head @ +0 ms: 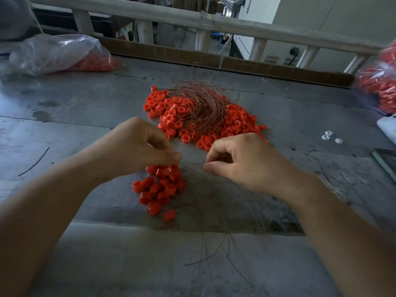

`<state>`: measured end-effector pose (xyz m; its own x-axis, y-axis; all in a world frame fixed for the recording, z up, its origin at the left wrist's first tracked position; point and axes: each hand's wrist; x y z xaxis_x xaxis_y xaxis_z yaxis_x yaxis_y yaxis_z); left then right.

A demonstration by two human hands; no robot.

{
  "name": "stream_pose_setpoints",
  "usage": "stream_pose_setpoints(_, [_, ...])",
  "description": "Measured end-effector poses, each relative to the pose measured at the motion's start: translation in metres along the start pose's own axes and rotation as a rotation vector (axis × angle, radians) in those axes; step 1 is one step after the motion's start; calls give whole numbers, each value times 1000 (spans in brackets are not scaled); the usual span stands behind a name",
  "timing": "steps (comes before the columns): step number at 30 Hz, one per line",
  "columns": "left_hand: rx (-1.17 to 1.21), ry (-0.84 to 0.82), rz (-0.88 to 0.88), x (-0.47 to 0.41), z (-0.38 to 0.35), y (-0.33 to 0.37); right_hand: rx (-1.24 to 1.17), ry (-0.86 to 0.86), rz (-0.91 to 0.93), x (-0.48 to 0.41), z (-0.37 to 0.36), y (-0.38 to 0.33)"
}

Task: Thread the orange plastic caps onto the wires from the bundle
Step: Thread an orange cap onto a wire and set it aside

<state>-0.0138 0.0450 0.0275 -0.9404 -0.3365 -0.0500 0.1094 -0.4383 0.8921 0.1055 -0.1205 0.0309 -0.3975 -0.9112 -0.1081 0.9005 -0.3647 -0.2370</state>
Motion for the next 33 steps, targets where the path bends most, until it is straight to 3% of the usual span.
stream_pose_setpoints(6, [70,212,-4,-8,3,-9,-14,33,-28,0,3,3])
stream_pose_setpoints(12, [-183,409,-51,-20,3,-25,-34,145,-90,-1,6,6])
stream_pose_setpoints(23, [-397,322,-72,-37,-10,-34,-5,356,-247,-5,13,19])
stream_pose_setpoints(33, [-273,383,-140,-26,-11,-26,74,309,-270,-16,1,36])
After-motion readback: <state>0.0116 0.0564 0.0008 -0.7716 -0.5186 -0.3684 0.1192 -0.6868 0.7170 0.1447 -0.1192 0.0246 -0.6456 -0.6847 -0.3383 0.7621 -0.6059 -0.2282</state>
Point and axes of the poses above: each hand's wrist, its own x-axis away from the middle knuckle, its own z-axis out of the back of the hand, y = z × x, and after that the axes turned 14 degrees about x, right-handed
